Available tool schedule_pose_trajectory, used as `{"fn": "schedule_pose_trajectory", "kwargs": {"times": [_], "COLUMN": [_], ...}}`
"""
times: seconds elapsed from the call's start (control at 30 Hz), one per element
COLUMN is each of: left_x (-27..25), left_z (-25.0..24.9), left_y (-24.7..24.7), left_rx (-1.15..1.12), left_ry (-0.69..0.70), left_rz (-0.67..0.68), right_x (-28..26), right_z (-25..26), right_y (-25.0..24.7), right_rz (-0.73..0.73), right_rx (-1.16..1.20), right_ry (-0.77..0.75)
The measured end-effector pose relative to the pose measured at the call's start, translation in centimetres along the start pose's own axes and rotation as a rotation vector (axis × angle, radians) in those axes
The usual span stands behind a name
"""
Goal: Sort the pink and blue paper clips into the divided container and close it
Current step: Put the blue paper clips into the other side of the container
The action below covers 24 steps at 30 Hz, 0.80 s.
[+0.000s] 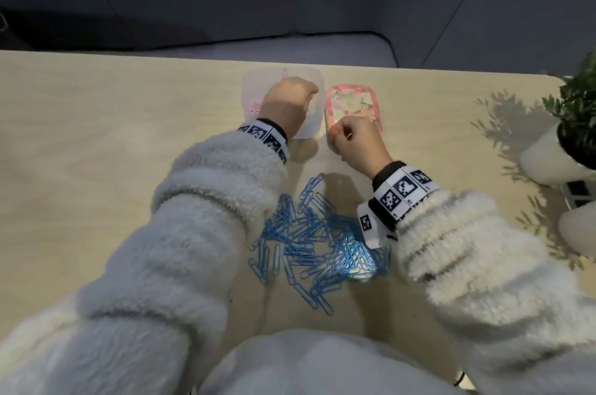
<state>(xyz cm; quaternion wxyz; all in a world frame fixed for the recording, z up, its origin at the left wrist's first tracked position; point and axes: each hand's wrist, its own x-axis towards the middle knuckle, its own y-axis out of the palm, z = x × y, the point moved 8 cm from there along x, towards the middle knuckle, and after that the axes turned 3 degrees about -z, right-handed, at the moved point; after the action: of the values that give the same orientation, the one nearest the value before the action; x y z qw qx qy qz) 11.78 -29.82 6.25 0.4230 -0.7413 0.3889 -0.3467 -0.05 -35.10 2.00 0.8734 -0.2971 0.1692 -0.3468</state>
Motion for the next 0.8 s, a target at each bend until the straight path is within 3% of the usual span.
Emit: {"fn": "schedule_pose_trajectory", "kwargs": {"times": [0.07, 0.13, 0.27, 0.33, 0.47, 0.7, 0.8], "left_x": [-2.2, -5.1, -12.3, -15.2, -16.7, -16.1, -16.0], "left_z": [-0.2, 0.7, 2.9, 3.5, 3.3, 1.6, 0.8], "left_y": [-0.6, 0.3, 4.6, 5.6, 5.9, 6.3, 6.6], "left_rx": [-0.003, 0.005, 0.023, 0.097, 0.139, 0.060, 0.037], "left_ry": [0.066, 0.036, -0.097, -0.133, -0.154, -0.232, -0.235], "left_rz": [-0.102, -0.038, 0.405, 0.516, 0.465, 0.378, 0.399], "right_x": [-1.2, -2.3, -4.5, -5.7, -8.0, -9.1, -9.3], "right_z": [-1.1, -1.9, -1.4, -1.1, -1.0, -1.5, -1.8], "right_y": [1.3, 3.1, 6.3, 7.3, 8.6, 8.2, 8.4], "right_rz": [0.106, 0.241, 0.434, 0.483, 0.527, 0.401, 0.386], "right_rx": [-0.117, -0.244, -0.449, -0.530, -0.647, -0.542, -0.572], "right_ry": [-0.028, -0.081, -0.284, -0.338, -0.425, -0.306, -0.306]}}
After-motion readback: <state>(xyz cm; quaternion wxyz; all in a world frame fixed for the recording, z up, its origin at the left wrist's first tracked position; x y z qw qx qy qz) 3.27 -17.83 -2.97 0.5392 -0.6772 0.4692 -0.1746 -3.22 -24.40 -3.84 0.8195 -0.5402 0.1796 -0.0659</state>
